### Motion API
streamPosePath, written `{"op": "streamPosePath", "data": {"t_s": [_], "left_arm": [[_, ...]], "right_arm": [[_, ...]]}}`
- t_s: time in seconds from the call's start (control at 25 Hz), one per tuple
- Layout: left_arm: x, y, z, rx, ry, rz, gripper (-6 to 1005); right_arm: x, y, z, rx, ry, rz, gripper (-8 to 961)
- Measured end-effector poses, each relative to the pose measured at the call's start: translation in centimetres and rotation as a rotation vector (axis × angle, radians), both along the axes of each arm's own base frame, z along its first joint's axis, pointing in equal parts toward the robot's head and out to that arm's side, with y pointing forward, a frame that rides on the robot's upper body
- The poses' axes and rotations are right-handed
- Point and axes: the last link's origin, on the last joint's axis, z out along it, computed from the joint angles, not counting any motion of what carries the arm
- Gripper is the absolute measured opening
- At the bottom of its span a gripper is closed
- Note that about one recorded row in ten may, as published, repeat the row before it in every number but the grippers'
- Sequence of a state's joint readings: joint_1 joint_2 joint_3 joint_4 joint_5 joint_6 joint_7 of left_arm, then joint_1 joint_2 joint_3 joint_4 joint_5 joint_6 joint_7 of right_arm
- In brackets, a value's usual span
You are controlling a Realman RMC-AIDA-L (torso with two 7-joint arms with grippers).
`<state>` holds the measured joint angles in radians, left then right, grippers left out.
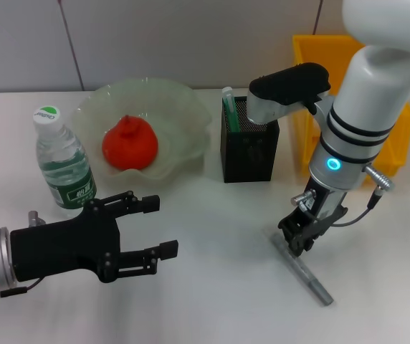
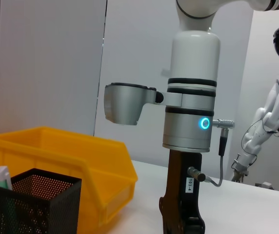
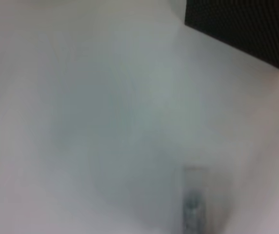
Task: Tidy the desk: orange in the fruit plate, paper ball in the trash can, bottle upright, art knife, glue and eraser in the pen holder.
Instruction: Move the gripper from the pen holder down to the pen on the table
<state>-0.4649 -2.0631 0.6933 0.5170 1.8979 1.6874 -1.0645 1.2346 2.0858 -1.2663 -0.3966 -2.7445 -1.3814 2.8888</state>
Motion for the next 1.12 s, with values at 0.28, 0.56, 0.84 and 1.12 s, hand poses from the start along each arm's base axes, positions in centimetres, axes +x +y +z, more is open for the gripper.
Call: {"op": "streamPosePath", "data": {"t_s": [0.28, 0.56, 0.84, 1.12], "left_arm": [[0.0, 0.0, 0.0, -0.001, -0.002, -0.002, 812], [0.0, -0.1, 0.2, -0.005, -0.004, -0.003, 812], [0.0, -0.2, 0.3, -0.005, -0.004, -0.003, 812], [0.0, -0.2, 0.3, -0.007, -0.006, -0.003, 812]], "right_arm": [[-0.1, 0.0, 0.0, -0.007, 0.003, 0.004, 116], [-0.6, -0.4, -0.4, -0.037, 0.050, 0.005, 223], [-0.1, -0.9, -0.7, -0.053, 0.042, -0.013, 333], [0.4, -1.1, -0.8, -0.065, 0.029, -0.008, 327]]}}
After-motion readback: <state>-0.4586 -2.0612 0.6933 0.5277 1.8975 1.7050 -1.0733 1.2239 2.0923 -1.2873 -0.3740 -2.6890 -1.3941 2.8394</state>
